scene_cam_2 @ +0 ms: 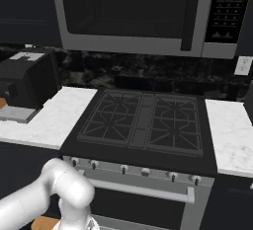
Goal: Place the appropriate cutting tool for cutting the avocado skin on the cutting board.
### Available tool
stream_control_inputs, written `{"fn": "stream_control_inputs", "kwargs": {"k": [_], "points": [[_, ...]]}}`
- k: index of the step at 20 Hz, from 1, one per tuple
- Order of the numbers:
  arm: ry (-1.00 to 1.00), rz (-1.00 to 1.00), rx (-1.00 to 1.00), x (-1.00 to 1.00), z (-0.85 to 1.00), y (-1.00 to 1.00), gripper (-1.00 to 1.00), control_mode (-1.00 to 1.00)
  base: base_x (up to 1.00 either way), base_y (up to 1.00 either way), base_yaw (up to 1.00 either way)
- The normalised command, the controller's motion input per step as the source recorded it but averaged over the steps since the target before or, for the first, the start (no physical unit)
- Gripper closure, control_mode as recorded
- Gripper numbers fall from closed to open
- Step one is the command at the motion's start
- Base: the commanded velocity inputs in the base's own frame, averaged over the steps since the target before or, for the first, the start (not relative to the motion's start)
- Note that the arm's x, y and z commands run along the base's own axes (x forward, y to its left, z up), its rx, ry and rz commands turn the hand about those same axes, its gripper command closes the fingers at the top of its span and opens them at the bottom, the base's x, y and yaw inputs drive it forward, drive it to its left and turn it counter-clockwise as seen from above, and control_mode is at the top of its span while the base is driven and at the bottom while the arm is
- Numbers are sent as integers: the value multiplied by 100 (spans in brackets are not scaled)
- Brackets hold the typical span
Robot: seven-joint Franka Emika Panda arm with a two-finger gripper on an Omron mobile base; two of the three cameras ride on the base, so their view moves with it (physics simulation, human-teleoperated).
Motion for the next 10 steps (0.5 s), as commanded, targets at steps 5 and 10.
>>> {"fn": "stream_control_inputs", "kwargs": {"k": [5, 10], "points": [[-2, -6, 0, 90, 0, 47, -100, -100, 0, 0, 0], [1, -10, 0, 63, -2, 54, -100, -100, 0, 0, 0]]}}
